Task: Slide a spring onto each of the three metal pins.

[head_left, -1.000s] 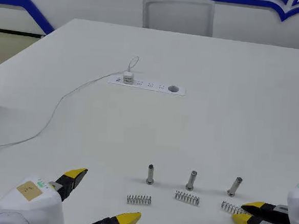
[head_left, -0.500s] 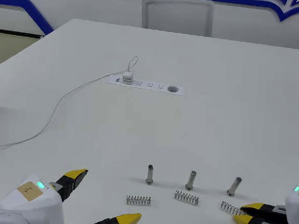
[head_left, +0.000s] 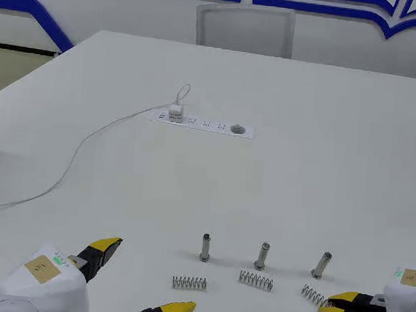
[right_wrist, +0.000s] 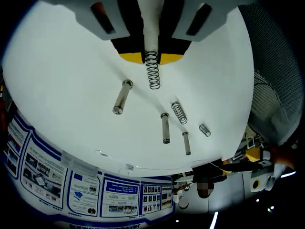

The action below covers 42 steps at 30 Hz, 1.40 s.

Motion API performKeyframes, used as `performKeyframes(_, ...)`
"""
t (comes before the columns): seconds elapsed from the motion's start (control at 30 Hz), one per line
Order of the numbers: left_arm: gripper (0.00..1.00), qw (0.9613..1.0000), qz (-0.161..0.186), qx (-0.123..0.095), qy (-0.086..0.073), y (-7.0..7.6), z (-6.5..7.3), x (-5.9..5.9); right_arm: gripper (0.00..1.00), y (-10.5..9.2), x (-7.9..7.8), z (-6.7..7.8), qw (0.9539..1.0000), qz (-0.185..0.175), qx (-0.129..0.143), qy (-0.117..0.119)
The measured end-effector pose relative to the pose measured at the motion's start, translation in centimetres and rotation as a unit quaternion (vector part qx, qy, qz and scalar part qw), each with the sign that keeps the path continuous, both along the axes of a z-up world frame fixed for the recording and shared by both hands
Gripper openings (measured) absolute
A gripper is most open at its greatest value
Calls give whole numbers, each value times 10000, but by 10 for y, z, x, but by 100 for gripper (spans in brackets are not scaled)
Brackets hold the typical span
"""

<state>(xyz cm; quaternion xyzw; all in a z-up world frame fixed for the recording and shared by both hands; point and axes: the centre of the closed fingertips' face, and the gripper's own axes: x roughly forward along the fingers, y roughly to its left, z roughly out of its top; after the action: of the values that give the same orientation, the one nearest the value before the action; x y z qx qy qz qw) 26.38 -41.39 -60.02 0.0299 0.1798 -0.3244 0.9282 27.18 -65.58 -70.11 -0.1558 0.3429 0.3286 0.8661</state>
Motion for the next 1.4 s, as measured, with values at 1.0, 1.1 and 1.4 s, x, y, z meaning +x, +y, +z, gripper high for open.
performKeyframes(1.0,82,9998,-186,-115,-44,-9,4,1,10,6,-11,46,9992,172,-72,-344)
performKeyframes(1.1,82,9995,-255,-164,-11,-15,4,2,10,9,-10,57,9988,207,-11,-446)
performKeyframes(1.4,81,9965,-794,-111,-233,-44,21,11,10,22,-8,89,9960,506,-24,-741)
